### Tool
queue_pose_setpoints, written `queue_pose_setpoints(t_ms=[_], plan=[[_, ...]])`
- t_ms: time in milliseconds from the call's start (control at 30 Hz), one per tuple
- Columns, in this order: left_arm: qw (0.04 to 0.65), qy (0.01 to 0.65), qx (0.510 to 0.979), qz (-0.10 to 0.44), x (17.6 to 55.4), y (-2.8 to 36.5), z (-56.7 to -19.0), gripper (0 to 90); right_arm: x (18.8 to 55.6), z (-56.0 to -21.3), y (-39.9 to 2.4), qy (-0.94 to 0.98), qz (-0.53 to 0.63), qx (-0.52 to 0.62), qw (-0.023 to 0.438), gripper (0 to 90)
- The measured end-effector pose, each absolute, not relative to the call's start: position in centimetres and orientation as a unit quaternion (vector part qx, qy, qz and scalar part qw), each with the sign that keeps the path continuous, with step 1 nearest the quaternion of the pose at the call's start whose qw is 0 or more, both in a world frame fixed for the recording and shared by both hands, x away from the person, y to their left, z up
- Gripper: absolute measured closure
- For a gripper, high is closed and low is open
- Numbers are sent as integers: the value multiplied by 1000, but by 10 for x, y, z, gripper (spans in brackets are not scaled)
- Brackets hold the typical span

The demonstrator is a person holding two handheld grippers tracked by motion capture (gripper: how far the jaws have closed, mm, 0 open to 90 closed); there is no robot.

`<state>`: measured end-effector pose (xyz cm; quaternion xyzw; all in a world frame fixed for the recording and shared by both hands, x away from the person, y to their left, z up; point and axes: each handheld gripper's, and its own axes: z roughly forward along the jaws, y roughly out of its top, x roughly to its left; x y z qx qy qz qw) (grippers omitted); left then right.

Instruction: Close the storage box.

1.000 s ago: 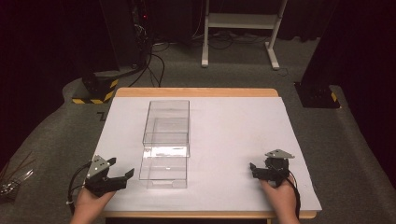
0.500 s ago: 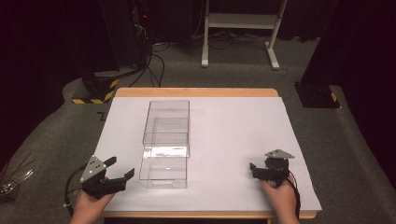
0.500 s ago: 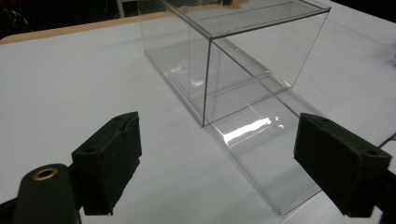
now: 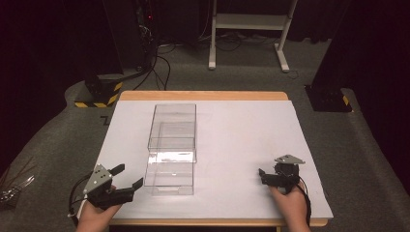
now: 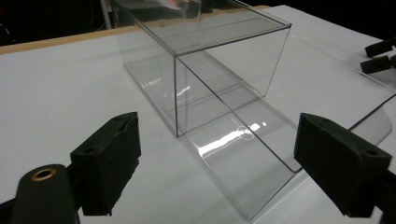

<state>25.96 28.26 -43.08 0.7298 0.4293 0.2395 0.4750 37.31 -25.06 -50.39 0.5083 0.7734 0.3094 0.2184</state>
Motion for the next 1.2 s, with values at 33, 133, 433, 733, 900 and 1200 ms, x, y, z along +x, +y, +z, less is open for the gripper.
queue_pose_setpoints(t_ms=[33,133,433,733,900,1200], plan=[[476,429,730,240,259,281,-431,150,373,-504,-250,773,309,508,219,102],[481,424,730,236,259,279,-431,150,373,-504,-251,773,310,509,218,101],[478,420,738,223,260,273,-436,142,373,-504,-251,773,310,508,218,102],[474,419,742,221,261,270,-443,127,373,-504,-251,773,310,508,218,102],[477,418,743,212,261,268,-445,121,373,-504,-251,773,310,508,218,102],[471,423,748,200,263,268,-451,116,373,-504,-251,774,310,508,218,102]])
